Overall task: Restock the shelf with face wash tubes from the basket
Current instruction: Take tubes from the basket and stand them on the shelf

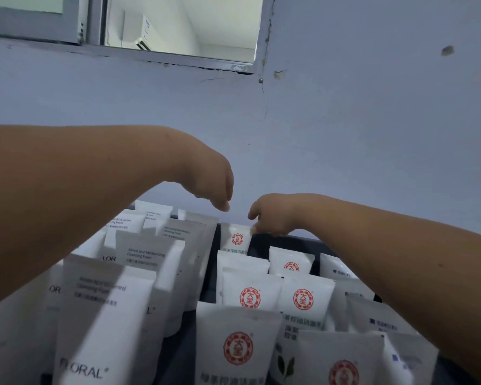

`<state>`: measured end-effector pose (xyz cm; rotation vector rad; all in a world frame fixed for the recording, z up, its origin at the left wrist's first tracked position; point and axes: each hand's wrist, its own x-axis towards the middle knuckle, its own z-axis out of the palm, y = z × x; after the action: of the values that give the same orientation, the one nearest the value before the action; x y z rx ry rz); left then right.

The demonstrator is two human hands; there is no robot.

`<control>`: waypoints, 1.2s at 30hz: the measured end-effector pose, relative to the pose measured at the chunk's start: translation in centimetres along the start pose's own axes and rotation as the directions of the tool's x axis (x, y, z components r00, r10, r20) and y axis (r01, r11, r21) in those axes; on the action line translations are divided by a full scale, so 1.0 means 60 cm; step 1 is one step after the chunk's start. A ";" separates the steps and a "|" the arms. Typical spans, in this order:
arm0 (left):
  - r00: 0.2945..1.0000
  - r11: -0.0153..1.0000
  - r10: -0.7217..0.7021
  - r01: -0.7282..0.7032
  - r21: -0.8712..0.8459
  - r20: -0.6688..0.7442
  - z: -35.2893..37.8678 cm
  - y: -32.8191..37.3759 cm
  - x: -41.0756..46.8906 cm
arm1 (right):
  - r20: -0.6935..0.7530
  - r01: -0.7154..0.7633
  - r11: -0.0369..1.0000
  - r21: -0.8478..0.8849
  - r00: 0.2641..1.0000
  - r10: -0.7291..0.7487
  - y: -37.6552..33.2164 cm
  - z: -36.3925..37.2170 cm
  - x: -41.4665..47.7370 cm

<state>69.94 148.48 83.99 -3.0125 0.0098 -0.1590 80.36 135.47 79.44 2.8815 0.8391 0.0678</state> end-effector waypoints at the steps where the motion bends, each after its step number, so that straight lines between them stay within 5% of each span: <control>1: 1.000 1.000 -0.008 0.008 -0.014 0.015 0.003 -0.005 0.001 | 0.008 0.008 1.000 -0.003 1.000 -0.008 0.000 0.005 0.005; 11: 1.000 0.995 -0.018 0.017 -0.096 -0.007 0.018 -0.023 0.008 | -0.128 0.106 0.994 0.007 0.986 -0.105 -0.007 0.017 0.016; 23: 0.999 0.934 -0.047 0.037 -0.354 -0.021 0.038 -0.057 -0.006 | -0.117 0.071 0.891 0.448 0.993 -0.021 0.020 0.010 -0.048; 36: 0.998 0.915 -0.038 0.018 -0.402 -0.041 0.042 -0.057 -0.032 | -0.140 0.096 0.897 0.432 0.989 -0.039 0.009 0.019 -0.080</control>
<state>68.32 152.23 81.75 -3.4212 0.0042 -0.2619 76.68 132.32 78.36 3.2906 1.1044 0.0644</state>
